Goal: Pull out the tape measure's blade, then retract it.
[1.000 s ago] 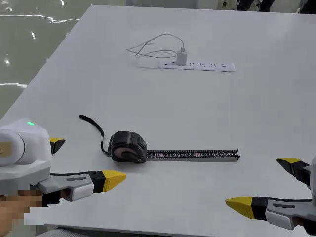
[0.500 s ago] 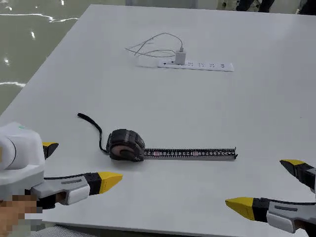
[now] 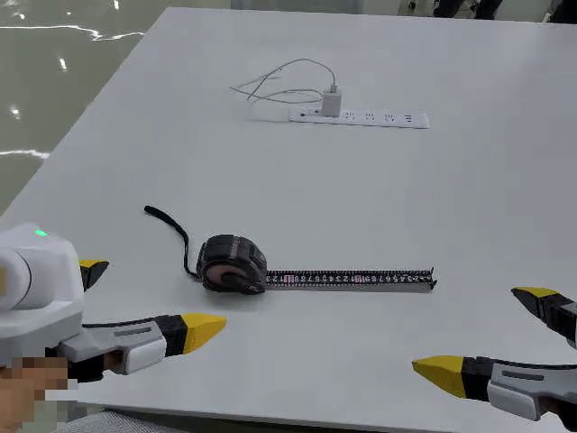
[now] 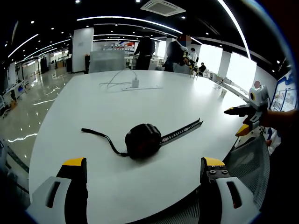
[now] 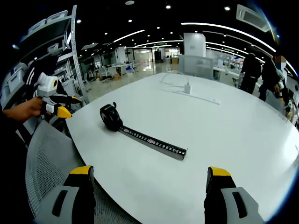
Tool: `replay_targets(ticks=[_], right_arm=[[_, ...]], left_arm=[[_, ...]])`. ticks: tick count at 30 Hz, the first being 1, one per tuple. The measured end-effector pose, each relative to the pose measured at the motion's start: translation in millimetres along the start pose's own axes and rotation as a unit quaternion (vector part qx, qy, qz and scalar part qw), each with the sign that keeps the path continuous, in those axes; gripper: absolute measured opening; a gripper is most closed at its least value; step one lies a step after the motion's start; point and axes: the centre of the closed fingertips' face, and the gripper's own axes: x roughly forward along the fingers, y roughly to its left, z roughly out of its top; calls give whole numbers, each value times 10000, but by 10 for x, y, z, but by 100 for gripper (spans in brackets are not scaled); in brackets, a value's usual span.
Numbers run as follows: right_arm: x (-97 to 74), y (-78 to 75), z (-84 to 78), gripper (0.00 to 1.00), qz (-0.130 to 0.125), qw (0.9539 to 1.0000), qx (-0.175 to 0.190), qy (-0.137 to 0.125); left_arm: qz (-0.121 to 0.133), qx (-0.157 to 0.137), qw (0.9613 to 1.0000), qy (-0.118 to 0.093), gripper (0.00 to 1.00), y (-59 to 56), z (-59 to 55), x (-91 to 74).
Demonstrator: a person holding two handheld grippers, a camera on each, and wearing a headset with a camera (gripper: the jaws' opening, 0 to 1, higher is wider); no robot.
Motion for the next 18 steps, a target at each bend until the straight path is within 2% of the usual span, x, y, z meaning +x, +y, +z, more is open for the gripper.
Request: replay_targets(ticks=[9,18], right_arm=[[7,14,-1,99,28,10000,-2,3],[19,17,22,99,24,10000,-12,-2]], left_arm=[[-41,-15,10000,-16,99,-52,18,29],[-55,-30,10000,-47,99,-90,78,143]])
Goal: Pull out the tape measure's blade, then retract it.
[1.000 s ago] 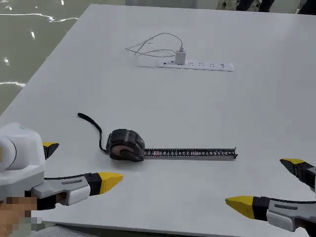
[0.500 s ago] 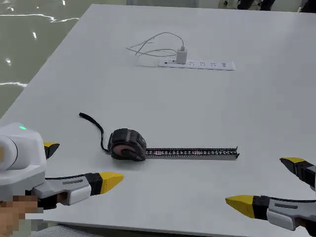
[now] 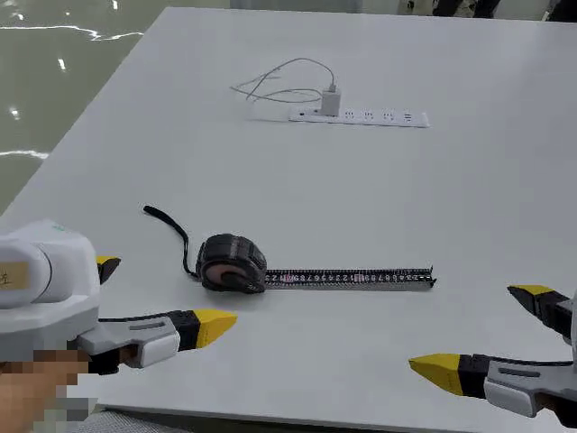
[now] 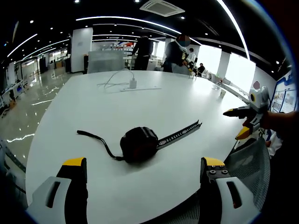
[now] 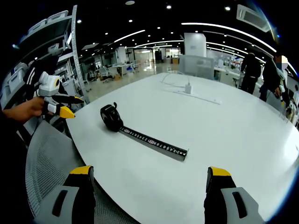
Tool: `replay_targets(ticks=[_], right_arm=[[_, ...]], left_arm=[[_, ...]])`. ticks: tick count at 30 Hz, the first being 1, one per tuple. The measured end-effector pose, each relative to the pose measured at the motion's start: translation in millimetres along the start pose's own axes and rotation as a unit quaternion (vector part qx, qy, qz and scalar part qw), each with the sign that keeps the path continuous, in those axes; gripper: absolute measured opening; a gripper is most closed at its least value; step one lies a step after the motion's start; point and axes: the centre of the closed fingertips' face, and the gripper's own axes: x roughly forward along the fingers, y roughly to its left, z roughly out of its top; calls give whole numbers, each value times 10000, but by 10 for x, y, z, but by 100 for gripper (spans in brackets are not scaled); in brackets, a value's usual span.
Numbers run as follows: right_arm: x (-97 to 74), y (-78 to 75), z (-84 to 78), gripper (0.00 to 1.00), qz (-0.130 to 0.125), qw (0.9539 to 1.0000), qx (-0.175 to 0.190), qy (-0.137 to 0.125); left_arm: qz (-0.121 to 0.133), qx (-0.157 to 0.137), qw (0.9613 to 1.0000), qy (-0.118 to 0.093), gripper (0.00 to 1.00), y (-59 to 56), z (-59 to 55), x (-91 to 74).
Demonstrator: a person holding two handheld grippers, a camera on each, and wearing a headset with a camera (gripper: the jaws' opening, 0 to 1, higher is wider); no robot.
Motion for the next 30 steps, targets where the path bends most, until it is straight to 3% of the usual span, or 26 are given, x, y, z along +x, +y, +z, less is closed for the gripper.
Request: replay_targets(ticks=[14,16,24,30], right_arm=[[92,19,40,99,67,10000,-38,17],[99,18,47,99,72,10000,-51,24],[107,-32,52,99,50,10000,-9,24],[126,-68,19,98,56,10000,13,66]], left_arm=[[336,-56,9993,-171,99,-6,184,358],[432,-97,9986,-292,98,15,229,407],[786,-254,9961,-303,98,109,229,583],[782,-439,9957,-247,92,93,189,725]])
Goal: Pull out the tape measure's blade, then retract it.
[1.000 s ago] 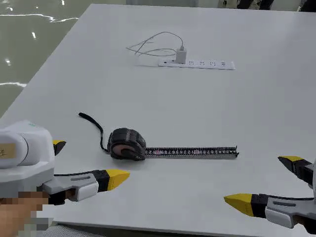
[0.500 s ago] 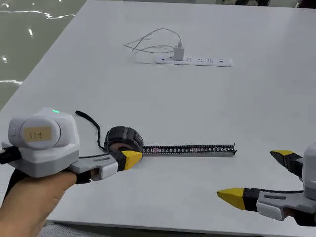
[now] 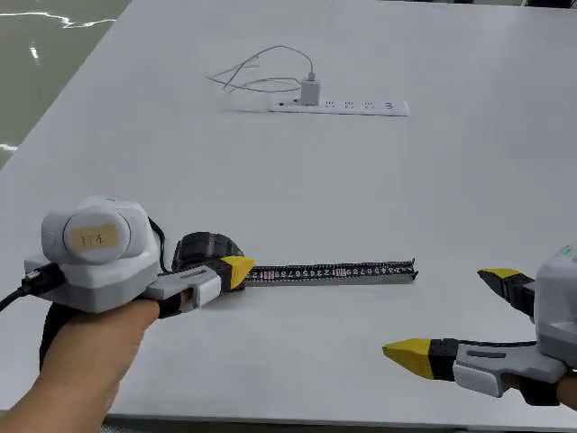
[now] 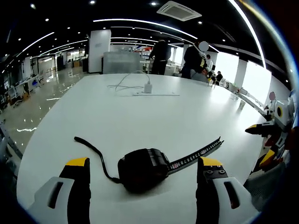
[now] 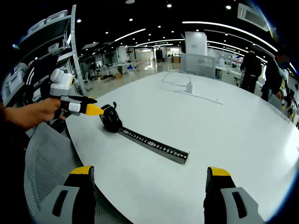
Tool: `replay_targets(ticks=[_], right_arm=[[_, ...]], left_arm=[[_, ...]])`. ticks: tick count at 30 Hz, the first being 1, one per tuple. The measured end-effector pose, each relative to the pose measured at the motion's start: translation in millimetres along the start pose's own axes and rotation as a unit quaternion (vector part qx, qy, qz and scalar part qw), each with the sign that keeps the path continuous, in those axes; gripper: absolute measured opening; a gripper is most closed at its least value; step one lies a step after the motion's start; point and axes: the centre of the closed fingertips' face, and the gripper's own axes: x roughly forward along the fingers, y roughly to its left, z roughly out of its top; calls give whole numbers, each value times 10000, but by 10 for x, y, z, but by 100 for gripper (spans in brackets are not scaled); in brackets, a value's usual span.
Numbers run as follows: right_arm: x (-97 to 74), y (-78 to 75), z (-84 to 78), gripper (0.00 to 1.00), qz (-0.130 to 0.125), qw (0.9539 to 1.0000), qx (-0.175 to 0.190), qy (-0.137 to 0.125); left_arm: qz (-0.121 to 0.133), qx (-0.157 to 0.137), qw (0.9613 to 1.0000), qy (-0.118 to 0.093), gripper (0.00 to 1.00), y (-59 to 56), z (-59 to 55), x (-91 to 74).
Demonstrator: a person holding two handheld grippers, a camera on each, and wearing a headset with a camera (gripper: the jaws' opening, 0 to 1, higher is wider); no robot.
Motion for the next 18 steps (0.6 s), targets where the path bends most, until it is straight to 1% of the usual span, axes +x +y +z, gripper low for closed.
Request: replay_targets(ticks=[1,3,6,8,9,10,12,14,18], right_arm=[[-1,-2,-1,98,-1,10000,-2,3],[-9,-3,-5,98,5,10000,9,15],[-9,-22,-9,98,1,10000,8,25],[-10,-47,-12,98,-4,10000,8,33],[-10,-59,-16,98,-11,10000,8,41],[-10,-64,-17,98,-12,10000,15,40],[-11,-74,-22,98,-16,10000,26,41],[-10,-85,-26,98,-23,10000,41,38],[-8,-91,-36,98,-22,10000,51,45]], left_arm=[[0,-21,10000,-4,91,-11,-3,18],[109,64,9999,-25,91,-17,-9,65],[132,-48,9999,-27,86,-39,-26,129],[217,-47,9998,-23,84,-35,-43,170],[244,-5,9997,-51,81,-45,-41,190],[263,0,9996,-90,81,-49,-32,203],[313,-1,9995,-45,80,-47,-51,242],[340,-89,9994,-46,80,-42,-66,276],[402,-212,9989,62,78,-17,-139,342]])
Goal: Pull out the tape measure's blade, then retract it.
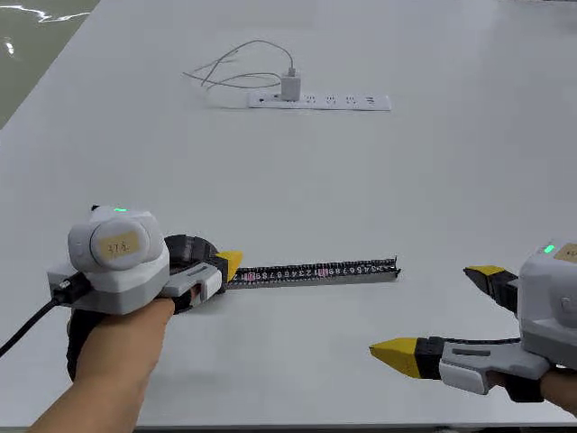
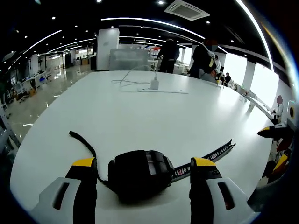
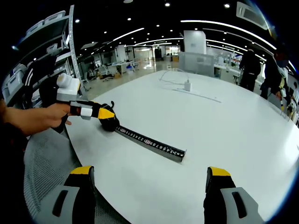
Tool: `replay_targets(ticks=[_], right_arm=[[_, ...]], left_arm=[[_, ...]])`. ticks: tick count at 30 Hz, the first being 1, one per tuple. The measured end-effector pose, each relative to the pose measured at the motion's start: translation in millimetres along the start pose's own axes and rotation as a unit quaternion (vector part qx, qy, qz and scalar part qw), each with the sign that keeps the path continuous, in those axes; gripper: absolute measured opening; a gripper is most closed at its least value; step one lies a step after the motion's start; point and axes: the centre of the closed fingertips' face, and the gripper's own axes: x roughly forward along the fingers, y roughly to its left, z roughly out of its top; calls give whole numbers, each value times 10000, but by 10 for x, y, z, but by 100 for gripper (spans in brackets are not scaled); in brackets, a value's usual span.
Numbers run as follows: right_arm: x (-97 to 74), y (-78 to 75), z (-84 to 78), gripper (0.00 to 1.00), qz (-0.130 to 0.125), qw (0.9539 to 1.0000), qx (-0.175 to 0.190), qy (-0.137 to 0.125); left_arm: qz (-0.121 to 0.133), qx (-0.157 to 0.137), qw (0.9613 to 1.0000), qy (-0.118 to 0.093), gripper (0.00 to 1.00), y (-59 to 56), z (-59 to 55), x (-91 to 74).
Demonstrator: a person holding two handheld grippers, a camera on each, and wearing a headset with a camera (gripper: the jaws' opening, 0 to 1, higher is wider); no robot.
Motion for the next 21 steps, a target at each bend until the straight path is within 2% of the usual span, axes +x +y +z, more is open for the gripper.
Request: replay_targets(ticks=[3,5,16,21], right_arm=[[1,-6,1,98,-2,10000,6,-6],[7,-6,-3,98,6,10000,17,-3],[30,5,22,97,46,10000,-9,-26],[28,-4,21,97,44,10000,-22,-18]], left_arm=[[68,-120,9999,5,77,23,-29,18],[217,-362,9989,-205,75,77,16,13],[258,-445,9987,32,70,71,-125,87],[268,-458,9986,8,65,71,-123,96]])
